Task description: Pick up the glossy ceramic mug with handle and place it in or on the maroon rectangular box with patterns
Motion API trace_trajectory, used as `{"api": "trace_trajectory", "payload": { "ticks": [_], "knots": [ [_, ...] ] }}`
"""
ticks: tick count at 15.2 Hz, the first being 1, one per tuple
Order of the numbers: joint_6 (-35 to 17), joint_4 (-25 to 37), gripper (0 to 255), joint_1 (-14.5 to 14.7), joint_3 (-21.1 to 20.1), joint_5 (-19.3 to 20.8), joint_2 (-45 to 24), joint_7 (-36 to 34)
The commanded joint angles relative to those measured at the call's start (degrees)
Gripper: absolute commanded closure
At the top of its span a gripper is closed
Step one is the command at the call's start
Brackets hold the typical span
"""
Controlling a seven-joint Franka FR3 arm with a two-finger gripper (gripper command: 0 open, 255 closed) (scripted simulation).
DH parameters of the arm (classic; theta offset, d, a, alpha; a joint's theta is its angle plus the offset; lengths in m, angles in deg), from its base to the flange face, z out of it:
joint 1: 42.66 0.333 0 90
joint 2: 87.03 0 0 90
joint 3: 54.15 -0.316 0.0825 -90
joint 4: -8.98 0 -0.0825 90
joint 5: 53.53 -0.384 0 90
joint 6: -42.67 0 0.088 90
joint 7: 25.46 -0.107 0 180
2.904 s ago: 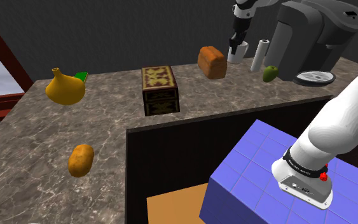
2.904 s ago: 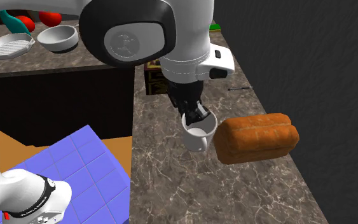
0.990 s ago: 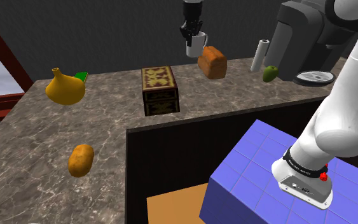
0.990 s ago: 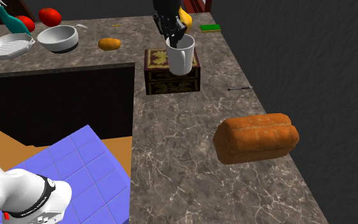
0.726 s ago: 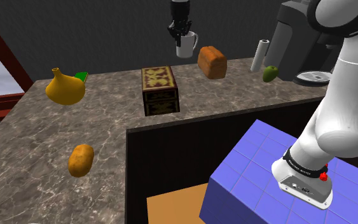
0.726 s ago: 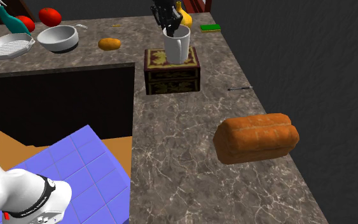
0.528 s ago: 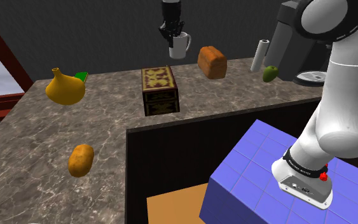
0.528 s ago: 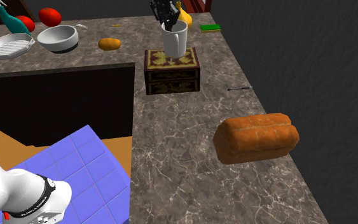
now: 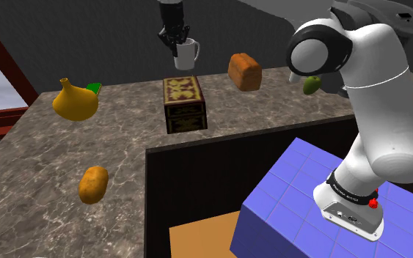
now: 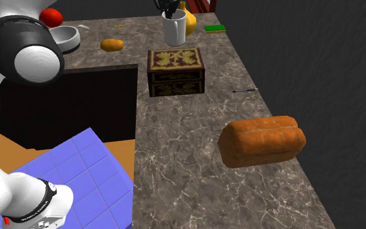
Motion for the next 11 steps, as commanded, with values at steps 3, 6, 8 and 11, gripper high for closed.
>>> {"api": "trace_trajectory", "payload": {
  "ticks": [3, 6, 8, 11],
  "knots": [
    [-5.74, -9.23, 255, 0.21, -0.07, 0.08, 3.64, -0.51],
    [-9.32, -14.66, 255, 0.22, -0.09, 0.11, 5.47, -0.69],
    [-11.45, -17.68, 255, 0.23, -0.09, 0.13, 6.36, -0.79],
    [-14.4, -21.61, 255, 0.23, -0.1, 0.16, 7.34, -0.94]
  ]
}}
